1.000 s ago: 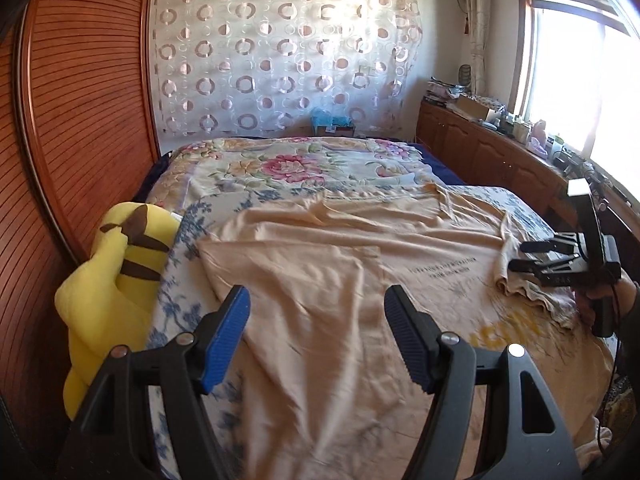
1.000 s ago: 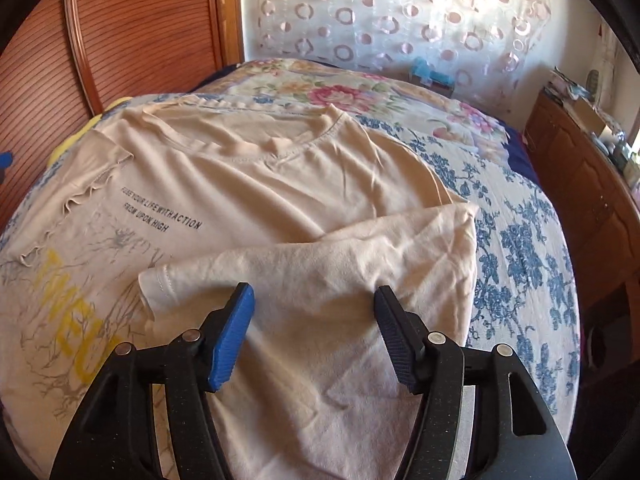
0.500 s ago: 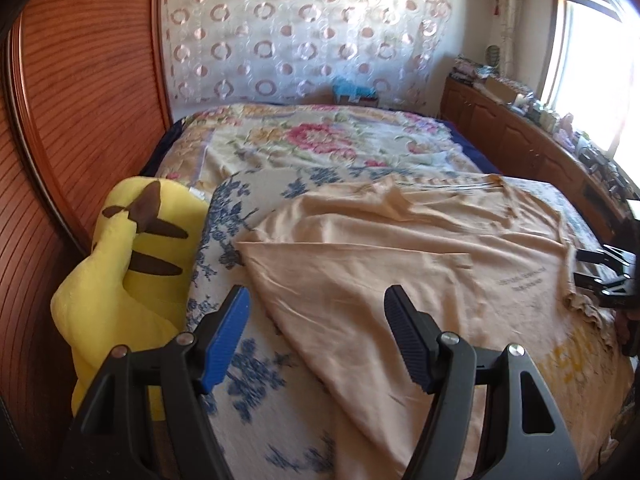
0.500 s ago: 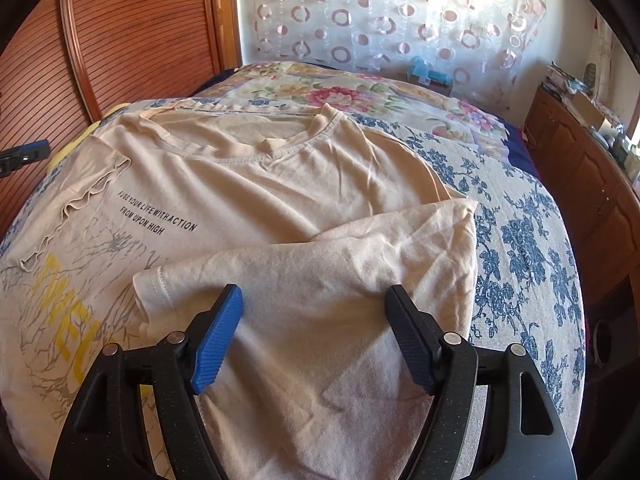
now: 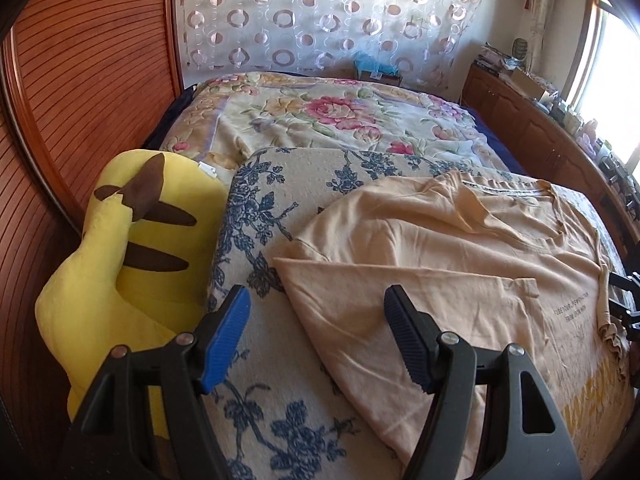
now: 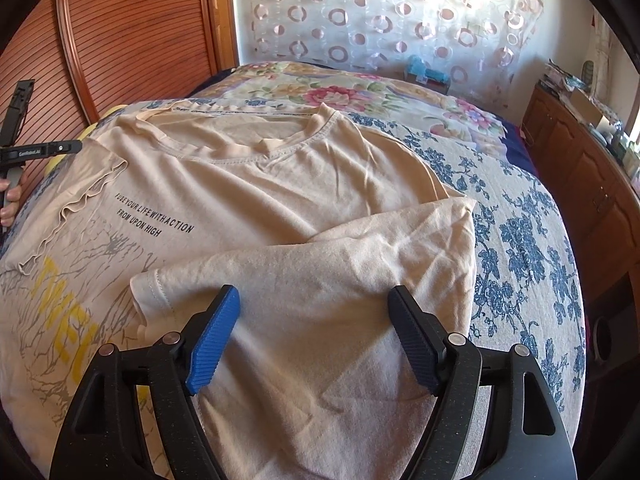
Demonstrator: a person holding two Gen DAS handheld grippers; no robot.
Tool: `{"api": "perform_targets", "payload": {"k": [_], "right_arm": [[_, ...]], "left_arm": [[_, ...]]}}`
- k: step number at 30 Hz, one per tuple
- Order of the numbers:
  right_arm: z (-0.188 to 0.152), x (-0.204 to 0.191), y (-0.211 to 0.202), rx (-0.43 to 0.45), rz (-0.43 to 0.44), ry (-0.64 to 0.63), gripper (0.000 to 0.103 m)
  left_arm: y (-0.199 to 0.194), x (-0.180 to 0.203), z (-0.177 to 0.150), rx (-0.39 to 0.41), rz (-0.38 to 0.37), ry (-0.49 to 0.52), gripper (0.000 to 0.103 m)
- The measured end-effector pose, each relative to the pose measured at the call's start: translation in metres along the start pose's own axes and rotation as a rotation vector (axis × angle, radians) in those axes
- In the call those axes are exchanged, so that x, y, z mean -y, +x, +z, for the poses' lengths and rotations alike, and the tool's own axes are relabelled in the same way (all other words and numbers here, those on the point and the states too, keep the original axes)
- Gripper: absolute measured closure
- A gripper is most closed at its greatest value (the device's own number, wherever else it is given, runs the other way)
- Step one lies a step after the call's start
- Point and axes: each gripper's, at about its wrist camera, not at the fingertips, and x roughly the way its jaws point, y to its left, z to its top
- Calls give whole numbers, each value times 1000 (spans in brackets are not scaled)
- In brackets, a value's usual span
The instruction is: Fold small clothes
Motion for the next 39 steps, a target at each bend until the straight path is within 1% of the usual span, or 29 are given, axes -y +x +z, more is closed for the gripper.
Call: {"api": "perform_targets", "payload": {"k": [4, 9, 12, 13, 14, 16, 21, 26, 27, 28, 30, 32, 35, 37, 39], "right_arm": [[0, 0, 0, 0, 0, 1, 24], [0, 0, 0, 0, 0, 0, 24], [0, 0, 0, 0, 0, 0, 24], [0, 0, 0, 0, 0, 0, 24], [0, 0, 0, 0, 0, 0, 24], [0, 0, 0, 0, 0, 0, 24], [0, 0, 0, 0, -1, -1, 24], [0, 0, 0, 0, -2, -1, 23], [0, 0, 0, 0, 0, 0, 23], [0, 1, 0, 0, 2, 5, 23], [1, 2, 0, 1, 11, 18, 23], [2, 8, -3, 11, 39, 35, 24], [6, 20, -11, 31, 29, 56, 24], [11, 33, -18, 54, 4, 71, 24], [15, 43, -21, 65, -15, 84, 24]], "left_arm": [[6, 1, 3, -13, -5, 8, 33], [7, 4, 3, -4, -9, 23, 34], [7, 7, 4, 4, -23, 36, 47], [5, 8, 4, 7, -39, 39, 56], [6, 9, 5, 6, -49, 38, 61], [5, 12, 5, 4, -59, 48, 65], [6, 14, 8, -3, -41, 45, 64], [6, 14, 8, 2, -49, 43, 65], [6, 15, 9, 8, -48, 48, 67], [7, 14, 8, 14, -41, 56, 75], [7, 13, 8, 22, -32, 65, 80], [7, 8, 7, 25, -33, 61, 88], [7, 1, 7, 29, -38, 42, 98], [6, 1, 7, 36, -50, 39, 102], [1, 5, 6, 59, -50, 45, 103]]}}
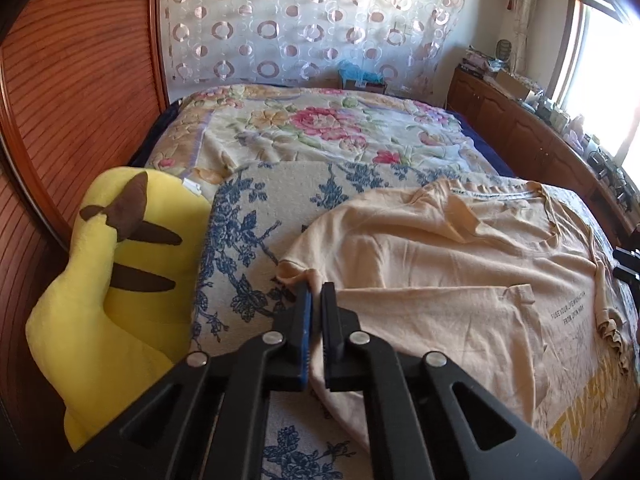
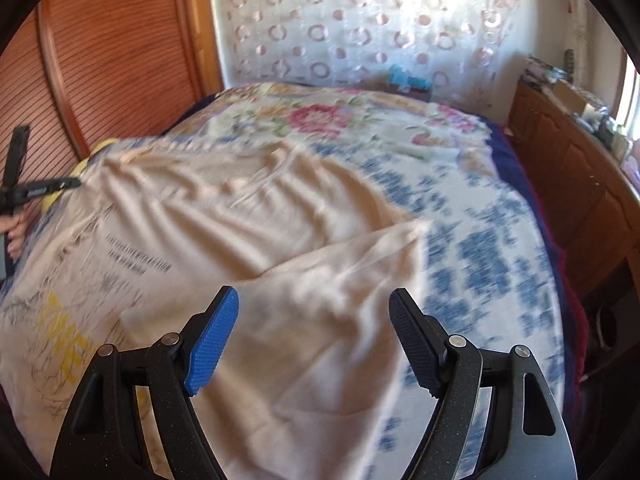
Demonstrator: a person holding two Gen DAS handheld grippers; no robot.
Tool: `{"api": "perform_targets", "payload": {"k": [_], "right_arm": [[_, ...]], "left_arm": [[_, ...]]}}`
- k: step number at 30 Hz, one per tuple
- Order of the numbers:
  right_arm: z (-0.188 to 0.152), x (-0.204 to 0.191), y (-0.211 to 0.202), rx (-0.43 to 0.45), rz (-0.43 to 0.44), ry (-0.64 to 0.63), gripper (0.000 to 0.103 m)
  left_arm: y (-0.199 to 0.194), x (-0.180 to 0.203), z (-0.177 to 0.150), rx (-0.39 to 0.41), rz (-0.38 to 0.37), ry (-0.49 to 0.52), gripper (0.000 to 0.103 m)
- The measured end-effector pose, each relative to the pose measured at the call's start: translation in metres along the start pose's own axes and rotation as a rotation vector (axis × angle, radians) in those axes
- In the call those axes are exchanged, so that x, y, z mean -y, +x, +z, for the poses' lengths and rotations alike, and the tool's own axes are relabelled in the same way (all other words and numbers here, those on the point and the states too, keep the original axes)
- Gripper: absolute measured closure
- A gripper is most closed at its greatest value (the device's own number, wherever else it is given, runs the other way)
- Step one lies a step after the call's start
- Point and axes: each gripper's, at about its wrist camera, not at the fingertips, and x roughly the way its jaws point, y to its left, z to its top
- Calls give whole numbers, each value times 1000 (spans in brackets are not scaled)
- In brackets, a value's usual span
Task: Fold small clothes
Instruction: 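Lift the shirt edge with the left tool while the right tool grasps the hem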
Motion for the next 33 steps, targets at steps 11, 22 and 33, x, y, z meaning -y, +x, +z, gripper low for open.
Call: {"api": "perform_targets", "payload": {"k": [11, 22, 33], "right_arm": [[11, 55, 21, -51, -46, 69, 36], [26, 31, 38, -62, 9, -20, 100], [22, -9, -69, 157, 61, -50, 100]], "left_arm": [[-44, 31, 11, 115, -67, 52, 103], [-88, 70, -6, 181, -139, 100, 103], [-177, 79, -42, 308, -159, 98, 103]]}}
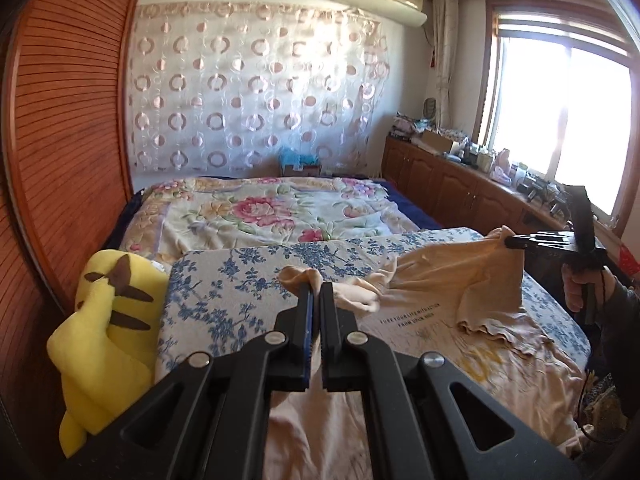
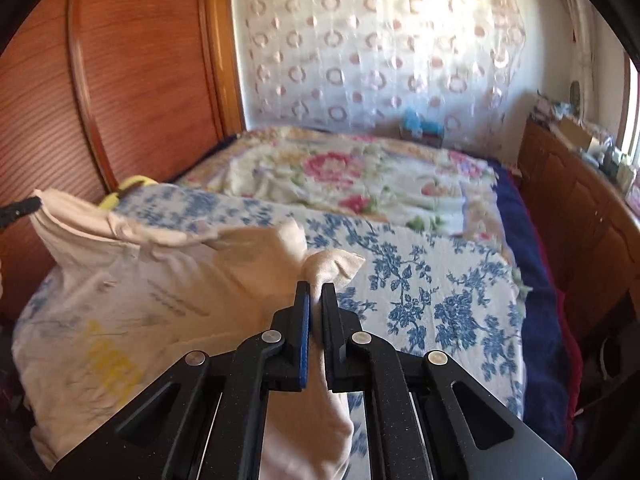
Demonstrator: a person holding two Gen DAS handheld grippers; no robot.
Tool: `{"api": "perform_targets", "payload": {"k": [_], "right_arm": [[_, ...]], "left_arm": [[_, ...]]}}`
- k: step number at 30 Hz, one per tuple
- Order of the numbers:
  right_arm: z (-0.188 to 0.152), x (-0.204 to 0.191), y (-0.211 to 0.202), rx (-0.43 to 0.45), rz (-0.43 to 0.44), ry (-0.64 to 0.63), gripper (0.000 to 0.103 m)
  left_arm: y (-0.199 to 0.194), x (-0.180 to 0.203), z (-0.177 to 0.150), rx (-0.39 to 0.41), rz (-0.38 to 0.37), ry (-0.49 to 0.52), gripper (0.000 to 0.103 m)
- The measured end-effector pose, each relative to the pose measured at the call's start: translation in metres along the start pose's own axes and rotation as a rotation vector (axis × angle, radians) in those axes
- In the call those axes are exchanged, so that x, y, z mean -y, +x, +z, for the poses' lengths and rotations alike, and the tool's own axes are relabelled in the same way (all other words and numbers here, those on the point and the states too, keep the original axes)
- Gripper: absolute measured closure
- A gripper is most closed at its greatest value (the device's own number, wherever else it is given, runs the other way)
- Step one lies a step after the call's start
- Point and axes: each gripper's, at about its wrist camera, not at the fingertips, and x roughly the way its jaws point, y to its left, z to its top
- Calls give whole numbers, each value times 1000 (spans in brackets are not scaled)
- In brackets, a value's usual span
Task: Fold small clothes
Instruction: 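Lift the shirt edge with the left tool while the right tool grasps the hem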
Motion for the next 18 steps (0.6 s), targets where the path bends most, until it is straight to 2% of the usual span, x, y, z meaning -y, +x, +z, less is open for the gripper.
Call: {"api": "perform_targets", "payload": {"k": [5, 10, 15, 18], "right_arm": [[-17, -18, -56, 53, 3, -8, 100], [-51, -27, -115, 76, -8, -5, 100], [-100, -30, -161, 44, -12, 13, 100], [-130, -30, -175, -8, -5, 36, 100]], "left_arm": [[-51, -1, -22, 39, 27, -20, 103], [-111, -14, -59, 69, 75, -69, 103], [-138, -28, -103, 36, 131, -118, 103], [-137, -35, -124, -20, 94, -141, 103]]}}
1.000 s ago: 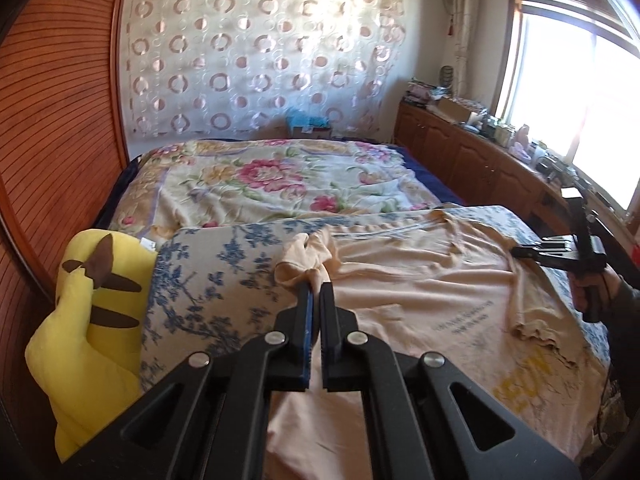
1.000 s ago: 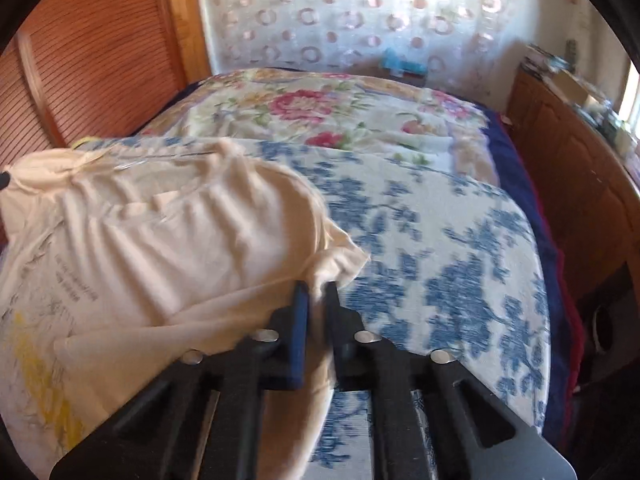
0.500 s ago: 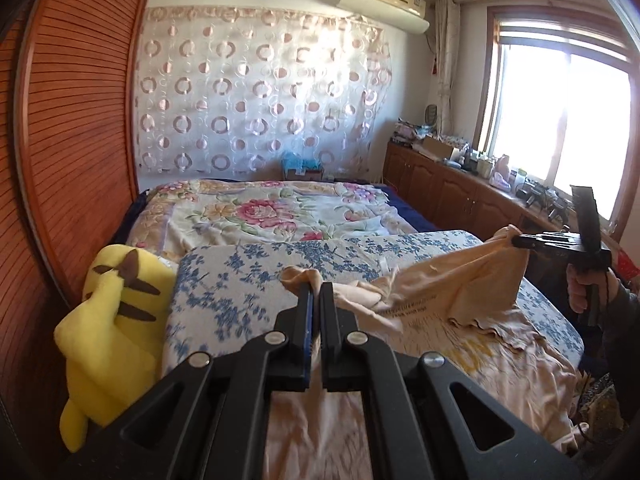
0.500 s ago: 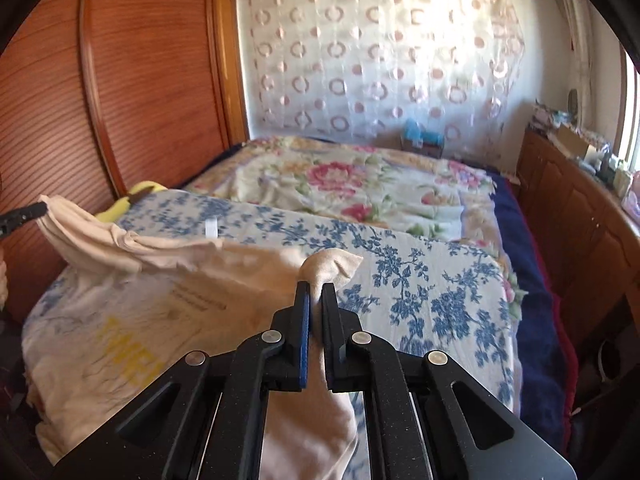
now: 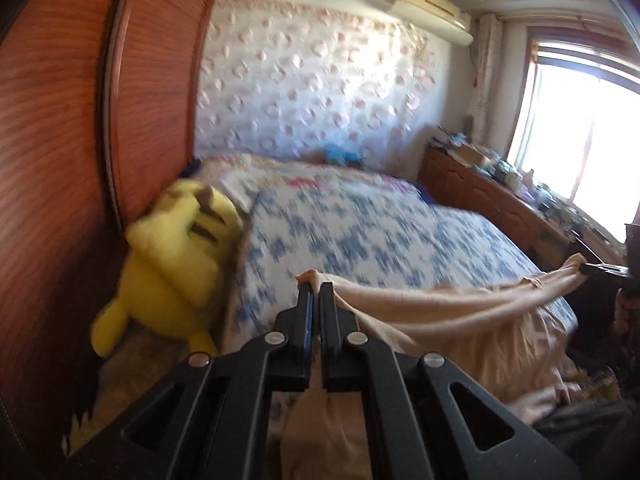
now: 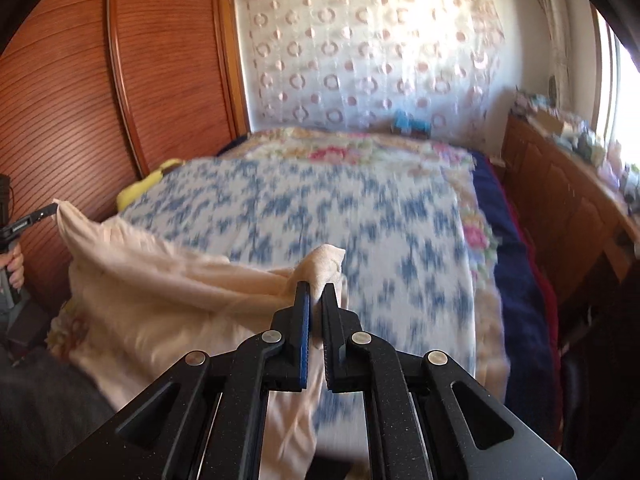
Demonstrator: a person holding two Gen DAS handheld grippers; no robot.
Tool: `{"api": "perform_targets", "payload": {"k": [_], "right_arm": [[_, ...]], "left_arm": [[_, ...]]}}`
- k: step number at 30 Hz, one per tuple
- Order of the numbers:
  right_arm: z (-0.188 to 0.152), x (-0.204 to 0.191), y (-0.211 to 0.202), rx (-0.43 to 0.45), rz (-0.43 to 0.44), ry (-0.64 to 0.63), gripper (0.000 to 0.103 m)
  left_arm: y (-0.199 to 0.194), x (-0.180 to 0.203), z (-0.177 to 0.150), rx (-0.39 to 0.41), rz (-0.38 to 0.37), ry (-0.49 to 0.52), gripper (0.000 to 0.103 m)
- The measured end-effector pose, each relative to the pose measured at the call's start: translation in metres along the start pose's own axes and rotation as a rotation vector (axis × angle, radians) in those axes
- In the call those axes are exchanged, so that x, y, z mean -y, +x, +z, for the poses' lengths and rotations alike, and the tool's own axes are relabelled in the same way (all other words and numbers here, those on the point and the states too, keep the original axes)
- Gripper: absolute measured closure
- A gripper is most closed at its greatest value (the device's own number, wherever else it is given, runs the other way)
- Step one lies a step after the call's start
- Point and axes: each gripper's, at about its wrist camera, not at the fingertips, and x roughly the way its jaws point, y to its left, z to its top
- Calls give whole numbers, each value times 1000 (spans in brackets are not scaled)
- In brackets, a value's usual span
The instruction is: Fold small clothes
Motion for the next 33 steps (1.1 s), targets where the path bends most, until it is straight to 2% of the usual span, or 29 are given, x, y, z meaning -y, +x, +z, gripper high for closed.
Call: {"api": "perform_targets", "payload": {"k": [1, 3, 6, 7, 10, 12, 14, 17, 20, 23, 28, 33], "right_arm": [[-10, -1, -1, -19, -4, 3, 100], [-29, 0, 6, -67, 10, 31, 100], [-49, 2, 24, -127, 19, 74, 100], [-54, 3, 30, -144, 16, 86, 100], [-56, 5, 33, -151, 2, 85, 97], [-53, 4, 31, -142, -9, 69, 89], [-48, 4, 28, -129, -27, 53, 57], [-37, 5, 22, -92, -42, 32, 47], [-23, 9, 26, -65, -70, 6, 43], [-13, 11, 43, -64, -57, -10, 40], [-7, 10, 95, -135, -11, -14, 39], [-11, 9, 127, -179, -10, -18, 39]], "left_arm": [[7, -1, -6, -36, -6, 18, 103], [16, 1, -14, -55, 26, 38, 101], [27, 3, -18, -81, 30, 42, 97], [26, 4, -16, -78, 30, 46, 95], [20, 9, -11, -55, 5, 62, 77], [19, 12, -6, -50, 19, 82, 74], [22, 15, 0, -62, 40, 97, 73], [35, 18, 5, -92, 13, 107, 71], [61, 21, 10, -148, 7, 125, 70], [87, 18, 11, -219, 15, 120, 70], [129, 12, 9, -326, 13, 104, 70], [143, 11, -1, -371, -26, 80, 70]]}}
